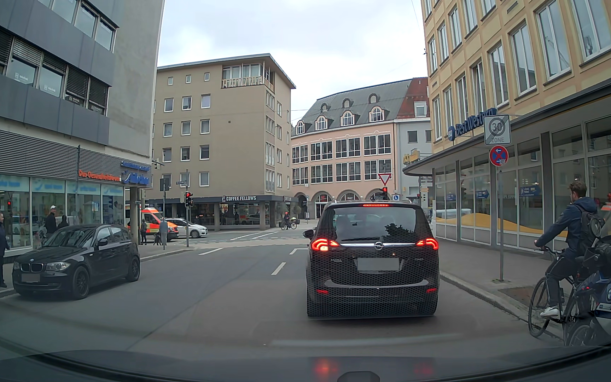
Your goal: Follow the waypoints while adhering to traffic rules and regulations
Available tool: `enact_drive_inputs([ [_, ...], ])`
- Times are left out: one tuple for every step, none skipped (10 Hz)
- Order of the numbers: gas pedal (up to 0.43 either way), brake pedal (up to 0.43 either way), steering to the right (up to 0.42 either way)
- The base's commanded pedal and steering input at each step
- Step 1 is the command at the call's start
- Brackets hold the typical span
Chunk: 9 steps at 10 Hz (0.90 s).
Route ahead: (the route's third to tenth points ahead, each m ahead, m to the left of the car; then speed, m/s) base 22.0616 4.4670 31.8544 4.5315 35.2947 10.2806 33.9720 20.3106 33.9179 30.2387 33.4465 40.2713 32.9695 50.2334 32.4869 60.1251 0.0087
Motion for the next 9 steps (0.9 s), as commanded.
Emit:
enact_drive_inputs([
  [0.000,0.238,-0.032],
  [0.000,0.238,-0.032],
  [0.000,0.238,-0.032],
  [0.000,0.232,-0.032],
  [0.000,0.232,-0.032],
  [0.000,0.238,-0.032],
  [0.000,0.238,-0.032],
  [0.000,0.232,-0.032],
  [0.000,0.238,-0.032],
])
